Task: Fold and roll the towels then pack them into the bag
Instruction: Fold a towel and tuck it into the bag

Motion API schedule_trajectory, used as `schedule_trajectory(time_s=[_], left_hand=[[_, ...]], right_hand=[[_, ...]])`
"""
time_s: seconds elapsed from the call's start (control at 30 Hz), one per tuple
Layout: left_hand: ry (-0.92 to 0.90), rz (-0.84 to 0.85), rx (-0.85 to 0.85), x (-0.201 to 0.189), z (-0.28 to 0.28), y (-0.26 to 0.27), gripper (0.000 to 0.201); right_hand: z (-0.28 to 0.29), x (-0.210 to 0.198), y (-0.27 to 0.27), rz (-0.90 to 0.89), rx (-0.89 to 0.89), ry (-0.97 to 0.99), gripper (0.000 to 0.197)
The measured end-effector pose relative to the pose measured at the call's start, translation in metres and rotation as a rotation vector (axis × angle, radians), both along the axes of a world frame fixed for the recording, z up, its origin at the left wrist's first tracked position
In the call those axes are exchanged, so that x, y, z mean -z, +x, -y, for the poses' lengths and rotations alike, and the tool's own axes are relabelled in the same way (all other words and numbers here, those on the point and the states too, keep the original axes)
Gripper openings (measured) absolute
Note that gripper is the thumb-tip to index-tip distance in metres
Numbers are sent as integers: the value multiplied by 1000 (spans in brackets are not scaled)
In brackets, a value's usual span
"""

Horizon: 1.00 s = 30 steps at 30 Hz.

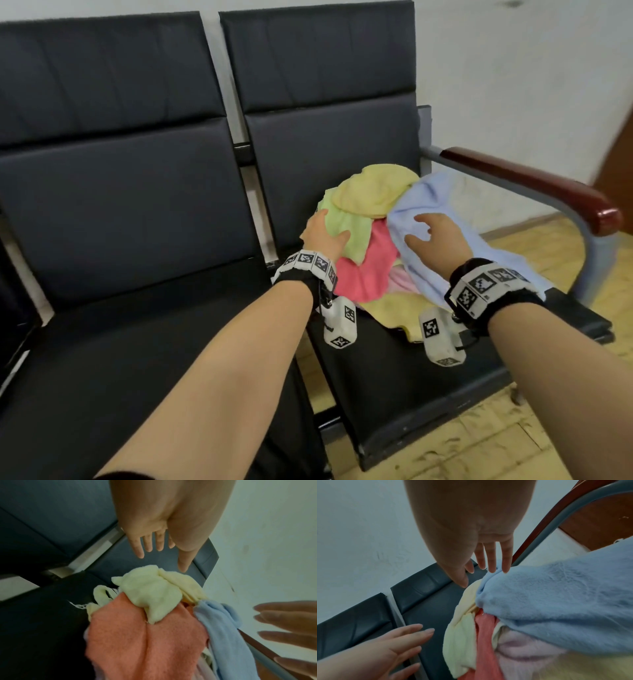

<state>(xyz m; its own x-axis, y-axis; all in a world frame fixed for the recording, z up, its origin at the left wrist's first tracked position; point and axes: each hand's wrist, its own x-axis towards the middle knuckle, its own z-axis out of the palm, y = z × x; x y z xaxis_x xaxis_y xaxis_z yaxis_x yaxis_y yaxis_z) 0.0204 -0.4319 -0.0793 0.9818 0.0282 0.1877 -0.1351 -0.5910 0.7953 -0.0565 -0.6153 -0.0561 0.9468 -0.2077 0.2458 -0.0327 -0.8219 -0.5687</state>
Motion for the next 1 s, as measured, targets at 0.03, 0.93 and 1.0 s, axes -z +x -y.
schedule_trajectory(time_s=[0.03, 0.93, 1.0], left_hand=[[-4, 1, 8, 5, 8, 8, 67], [-397, 164, 352, -24, 86, 17, 22], [-524, 119, 391, -47, 83, 3, 14]], right_hand=[[6, 2, 9, 12, 3, -10, 37], [36, 0, 38, 325, 136, 5, 24], [28, -27, 24, 397, 139, 33, 22]])
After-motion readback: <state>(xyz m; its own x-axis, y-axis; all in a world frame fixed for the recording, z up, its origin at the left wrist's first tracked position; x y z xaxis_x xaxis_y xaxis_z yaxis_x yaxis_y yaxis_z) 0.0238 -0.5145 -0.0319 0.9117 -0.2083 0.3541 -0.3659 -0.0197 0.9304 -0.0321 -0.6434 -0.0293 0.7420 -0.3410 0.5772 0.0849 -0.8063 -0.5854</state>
